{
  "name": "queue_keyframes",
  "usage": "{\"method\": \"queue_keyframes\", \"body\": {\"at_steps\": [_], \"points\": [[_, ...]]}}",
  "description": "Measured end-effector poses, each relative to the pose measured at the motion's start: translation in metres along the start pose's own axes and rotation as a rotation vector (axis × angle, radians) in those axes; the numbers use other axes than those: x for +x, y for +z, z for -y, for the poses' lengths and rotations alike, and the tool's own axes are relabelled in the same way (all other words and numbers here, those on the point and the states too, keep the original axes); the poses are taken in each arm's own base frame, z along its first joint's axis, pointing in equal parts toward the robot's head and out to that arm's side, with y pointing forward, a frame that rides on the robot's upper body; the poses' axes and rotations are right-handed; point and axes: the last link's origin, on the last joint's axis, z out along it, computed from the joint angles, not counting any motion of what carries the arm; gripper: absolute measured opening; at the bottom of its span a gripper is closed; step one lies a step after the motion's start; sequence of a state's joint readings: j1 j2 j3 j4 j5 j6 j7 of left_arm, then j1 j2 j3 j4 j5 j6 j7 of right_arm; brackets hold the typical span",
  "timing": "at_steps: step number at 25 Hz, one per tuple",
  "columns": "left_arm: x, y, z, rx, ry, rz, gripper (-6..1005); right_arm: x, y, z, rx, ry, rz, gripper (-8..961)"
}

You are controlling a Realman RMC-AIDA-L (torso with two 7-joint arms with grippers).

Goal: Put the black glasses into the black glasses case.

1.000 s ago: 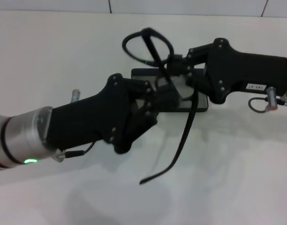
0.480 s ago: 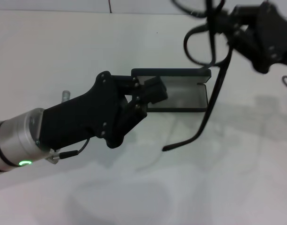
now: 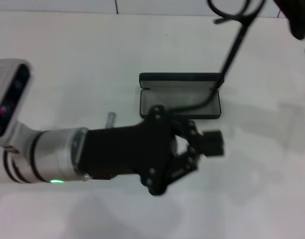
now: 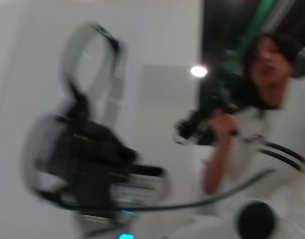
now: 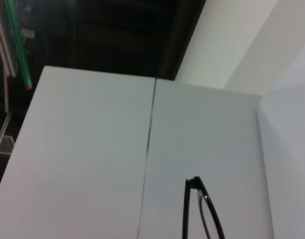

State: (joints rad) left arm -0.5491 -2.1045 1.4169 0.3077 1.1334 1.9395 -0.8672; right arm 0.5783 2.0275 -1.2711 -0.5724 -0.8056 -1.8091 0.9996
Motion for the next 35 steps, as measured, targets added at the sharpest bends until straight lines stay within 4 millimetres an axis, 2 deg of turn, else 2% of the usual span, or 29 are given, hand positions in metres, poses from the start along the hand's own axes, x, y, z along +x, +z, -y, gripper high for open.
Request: {"method": "queue_keyframes", "body": {"at_steps": [3, 7, 16, 35], "points": [[0.000, 0.010, 0.000, -0.049, 0.026, 0.004, 65, 0.014, 0.011, 0.004, 0.008, 0.003, -0.007, 57], [0.004, 0.018, -0.001, -0.038, 0.076, -0.074, 65, 0.032, 0.018, 0.004, 0.006, 0.021, -0.069, 57], [0.014, 0.010, -0.001, 0.095, 0.125, -0.215, 65, 0.065, 0.026, -0.010, -0.026, 0.029, -0.209, 57], [0.013, -0.001, 0.009, 0.226, 0.097, -0.236, 66, 0.076, 0.029, -0.017, -0.055, 0.034, -0.261, 64]]}}
